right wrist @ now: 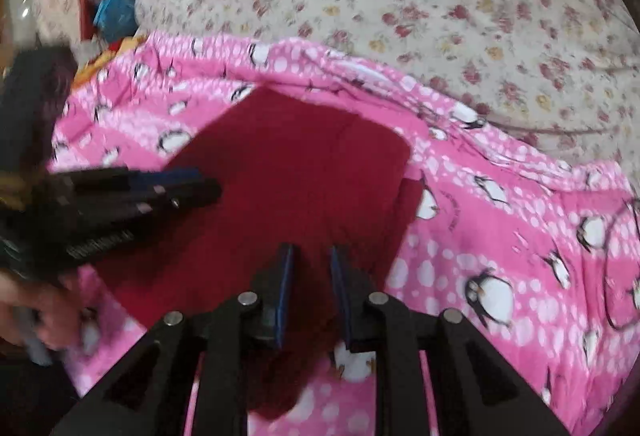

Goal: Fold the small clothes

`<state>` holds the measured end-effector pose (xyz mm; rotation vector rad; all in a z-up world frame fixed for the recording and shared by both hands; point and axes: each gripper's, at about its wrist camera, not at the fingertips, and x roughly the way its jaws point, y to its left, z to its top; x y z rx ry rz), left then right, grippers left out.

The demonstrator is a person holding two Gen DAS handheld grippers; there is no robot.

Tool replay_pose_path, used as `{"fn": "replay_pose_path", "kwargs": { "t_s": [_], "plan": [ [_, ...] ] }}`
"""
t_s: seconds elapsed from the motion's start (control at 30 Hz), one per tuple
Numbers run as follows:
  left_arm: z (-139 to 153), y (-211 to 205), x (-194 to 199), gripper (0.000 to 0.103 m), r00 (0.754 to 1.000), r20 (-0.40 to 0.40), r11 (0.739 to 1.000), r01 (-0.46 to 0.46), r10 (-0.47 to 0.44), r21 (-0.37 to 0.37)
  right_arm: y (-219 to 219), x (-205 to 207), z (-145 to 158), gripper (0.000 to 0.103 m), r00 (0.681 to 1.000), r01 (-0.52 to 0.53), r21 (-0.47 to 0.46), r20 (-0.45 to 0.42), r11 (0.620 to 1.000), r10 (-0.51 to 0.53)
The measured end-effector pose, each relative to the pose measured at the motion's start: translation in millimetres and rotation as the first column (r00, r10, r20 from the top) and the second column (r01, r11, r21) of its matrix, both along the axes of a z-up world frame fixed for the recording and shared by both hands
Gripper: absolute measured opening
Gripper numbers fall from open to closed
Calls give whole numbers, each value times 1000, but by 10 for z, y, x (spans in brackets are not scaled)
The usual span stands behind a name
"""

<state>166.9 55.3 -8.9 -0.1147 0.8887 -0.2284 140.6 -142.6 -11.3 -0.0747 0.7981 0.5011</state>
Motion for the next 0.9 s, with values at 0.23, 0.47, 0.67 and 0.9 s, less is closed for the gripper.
{"fn": "replay_pose_path", "kwargs": {
  "t_s": [0.23,0.47,0.67,0.9],
  "plan": [
    [-114,-92,-576,2,998,33,997,60,-59,-38,29,-473,-128,22,998,-51,-48,18,998,52],
    [-177,-204,-615,65,984,65,974,176,-168,-144,49,-306,-511,46,994,36,-87,-102,996,-45],
    [-218,-315,-709,68,986,135,986,119,-103,-120,-181,-207,-601,76,974,112,0,-198,994,-110],
    [-189,-281,-655,69,990,98,982,119,-105,-149,-152,-200,-603,83,982,100,-31,-158,995,-104]
  ]
}}
